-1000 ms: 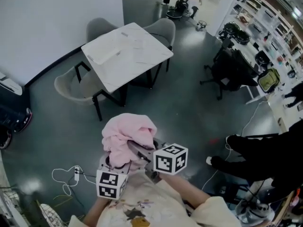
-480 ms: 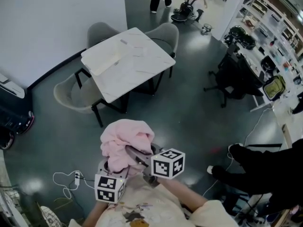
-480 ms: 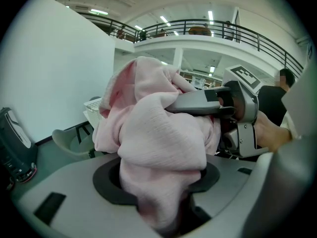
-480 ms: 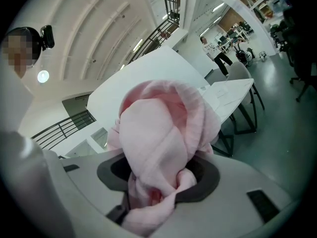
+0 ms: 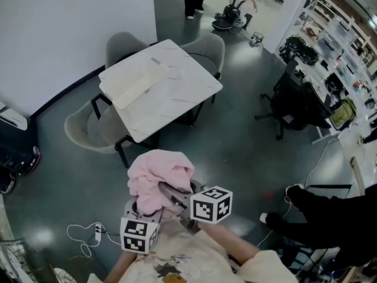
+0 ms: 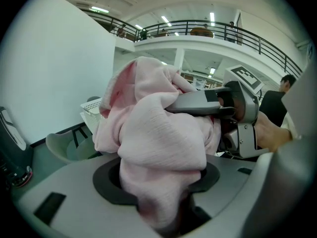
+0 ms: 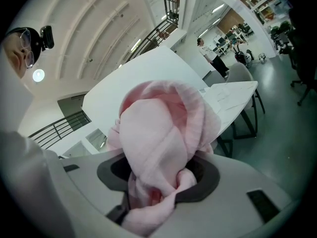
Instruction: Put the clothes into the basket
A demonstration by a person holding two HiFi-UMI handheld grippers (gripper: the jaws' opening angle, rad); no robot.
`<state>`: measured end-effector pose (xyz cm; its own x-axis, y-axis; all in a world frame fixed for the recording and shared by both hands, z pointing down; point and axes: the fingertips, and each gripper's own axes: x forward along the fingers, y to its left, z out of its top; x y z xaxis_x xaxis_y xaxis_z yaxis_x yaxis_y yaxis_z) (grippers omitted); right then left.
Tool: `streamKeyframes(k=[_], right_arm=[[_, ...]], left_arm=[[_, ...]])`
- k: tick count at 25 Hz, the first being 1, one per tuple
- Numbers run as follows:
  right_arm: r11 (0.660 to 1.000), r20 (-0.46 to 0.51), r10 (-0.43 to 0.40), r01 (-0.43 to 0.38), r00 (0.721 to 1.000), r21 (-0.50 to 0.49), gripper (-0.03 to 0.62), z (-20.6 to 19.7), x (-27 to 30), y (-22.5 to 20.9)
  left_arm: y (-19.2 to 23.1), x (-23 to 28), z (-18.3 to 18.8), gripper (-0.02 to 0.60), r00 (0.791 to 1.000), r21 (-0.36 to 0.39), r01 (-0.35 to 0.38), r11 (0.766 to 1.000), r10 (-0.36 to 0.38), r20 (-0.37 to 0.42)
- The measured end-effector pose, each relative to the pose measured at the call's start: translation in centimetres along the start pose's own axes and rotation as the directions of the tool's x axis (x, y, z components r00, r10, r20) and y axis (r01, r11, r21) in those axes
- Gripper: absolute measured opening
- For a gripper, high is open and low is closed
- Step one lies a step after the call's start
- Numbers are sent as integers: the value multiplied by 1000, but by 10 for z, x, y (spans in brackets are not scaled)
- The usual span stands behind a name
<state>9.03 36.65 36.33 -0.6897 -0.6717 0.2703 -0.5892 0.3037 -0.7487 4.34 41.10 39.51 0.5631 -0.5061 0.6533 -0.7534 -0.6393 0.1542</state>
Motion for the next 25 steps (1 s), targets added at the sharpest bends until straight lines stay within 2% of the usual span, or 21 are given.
streamKeyframes(k=[12,20,25], right_arm=[[999,6,-35,35,999,2,210,102,140,-21],[997,68,-74,73,995,5,210,162,220,-30],[995,81,-94,91,992,29,210,179,261,-35]], left_arm=[[139,57,91,241,999,16,46,999,-46,-4],[225,88,147,241,996,64,90,994,-90,1],[265,101,159,241,993,71,116,991,-115,-19]])
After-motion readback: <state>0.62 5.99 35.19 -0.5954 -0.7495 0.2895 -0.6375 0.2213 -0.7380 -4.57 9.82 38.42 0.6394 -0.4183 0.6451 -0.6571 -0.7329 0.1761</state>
